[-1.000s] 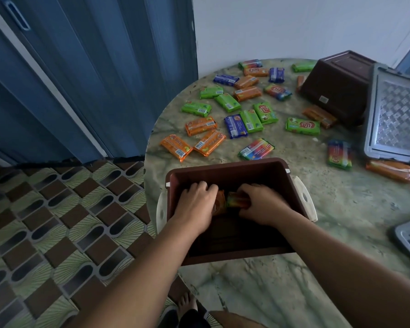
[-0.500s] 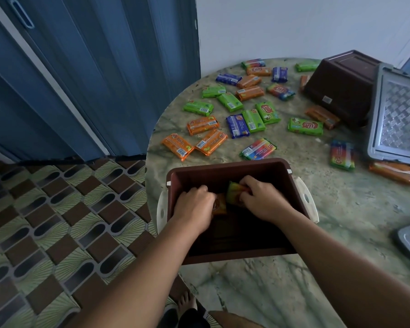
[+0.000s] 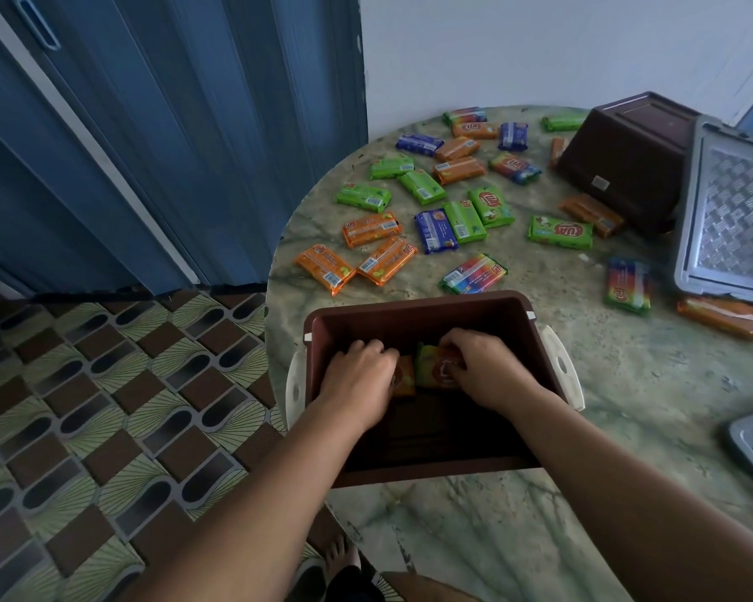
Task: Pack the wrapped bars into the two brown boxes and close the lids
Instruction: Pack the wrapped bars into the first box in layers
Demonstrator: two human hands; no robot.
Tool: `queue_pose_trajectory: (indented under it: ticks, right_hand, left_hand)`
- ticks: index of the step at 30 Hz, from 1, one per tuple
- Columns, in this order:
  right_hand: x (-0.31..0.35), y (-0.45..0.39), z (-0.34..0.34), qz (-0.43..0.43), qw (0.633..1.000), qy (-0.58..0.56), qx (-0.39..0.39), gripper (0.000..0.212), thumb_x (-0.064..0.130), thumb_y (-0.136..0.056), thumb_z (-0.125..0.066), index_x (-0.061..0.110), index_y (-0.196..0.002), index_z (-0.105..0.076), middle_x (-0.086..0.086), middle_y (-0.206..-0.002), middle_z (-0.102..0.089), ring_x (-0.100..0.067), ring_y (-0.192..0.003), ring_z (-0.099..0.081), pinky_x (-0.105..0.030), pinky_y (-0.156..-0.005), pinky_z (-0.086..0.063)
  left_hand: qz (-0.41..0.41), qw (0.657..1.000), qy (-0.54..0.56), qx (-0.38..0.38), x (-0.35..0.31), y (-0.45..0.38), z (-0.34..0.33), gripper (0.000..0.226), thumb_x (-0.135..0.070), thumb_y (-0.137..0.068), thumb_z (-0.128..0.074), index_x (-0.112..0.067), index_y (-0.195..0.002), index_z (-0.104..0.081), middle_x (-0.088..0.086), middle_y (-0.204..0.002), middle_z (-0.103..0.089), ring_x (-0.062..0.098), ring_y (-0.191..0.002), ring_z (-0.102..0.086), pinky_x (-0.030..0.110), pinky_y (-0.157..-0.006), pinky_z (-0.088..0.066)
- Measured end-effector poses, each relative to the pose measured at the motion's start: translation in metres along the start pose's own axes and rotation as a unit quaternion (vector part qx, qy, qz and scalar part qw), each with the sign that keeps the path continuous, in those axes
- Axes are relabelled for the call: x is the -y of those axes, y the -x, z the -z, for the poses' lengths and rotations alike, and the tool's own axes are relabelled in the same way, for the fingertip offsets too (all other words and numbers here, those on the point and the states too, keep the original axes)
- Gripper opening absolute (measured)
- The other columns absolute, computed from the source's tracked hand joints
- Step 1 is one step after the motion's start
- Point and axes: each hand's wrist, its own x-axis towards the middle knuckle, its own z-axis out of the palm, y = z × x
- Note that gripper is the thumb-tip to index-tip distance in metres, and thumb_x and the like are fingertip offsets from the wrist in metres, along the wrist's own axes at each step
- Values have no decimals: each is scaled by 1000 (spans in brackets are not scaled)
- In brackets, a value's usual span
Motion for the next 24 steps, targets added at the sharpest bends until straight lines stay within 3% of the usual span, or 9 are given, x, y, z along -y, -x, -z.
queue_pose_trajectory:
  ticks: [5,10,13,17,21,24]
  right_hand:
    - [1,2,-3,23,997,67,22,49,28,-95,-67,27,-143,-58,-3,-135,-50,-24,-124,-41,-36,-107,-41]
    - [3,4,-1,25,995,86,50,69,45,-81,-80,31,-143,-53,0,-133,-43,-23,-121,-39,-39,-105,-44]
    - [4,5,0,43,993,101,44,57,43,-86,-77,35,-139,-61,3,-122,-43,-20,-112,-38,-39,-101,-45]
    - [6,5,2,48,993,101,46,52,36,-90,-74,36,-140,-61,2,-121,-44,-18,-109,-37,-36,-100,-45]
    - [5,4,1,41,993,101,51,57,32,-88,-76,36,-142,-60,-2,-128,-47,-24,-116,-41,-37,-102,-45]
    - [4,3,-1,36,993,104,50,59,31,-87,-77,37,-143,-58,-1,-131,-46,-23,-119,-40,-37,-103,-44]
  left_hand:
    - [-12,999,5,47,1,-1,-1,34,-23,-98,-62,-18,-132,-57,5,-127,-49,30,-119,-48,45,-90,-47]
    - [14,995,40,92,-2,-1,4,42,-37,-97,-65,-14,-130,-54,10,-128,-45,31,-123,-41,43,-95,-45]
    - [30,990,95,102,-4,-3,10,40,-33,-93,-70,-15,-121,-48,10,-122,-51,30,-119,-46,41,-89,-47]
    - [30,983,173,55,-4,-1,21,34,-26,-92,-71,-23,-115,-46,1,-113,-60,24,-106,-58,37,-78,-49]
    - [117,950,288,-18,-1,8,41,32,-30,-94,-71,-30,-119,-50,-5,-111,-64,15,-93,-64,28,-72,-52]
    - [110,962,247,-16,0,20,48,35,-31,-99,-65,-29,-126,-41,-4,-97,-66,13,-78,-68,30,-61,-57]
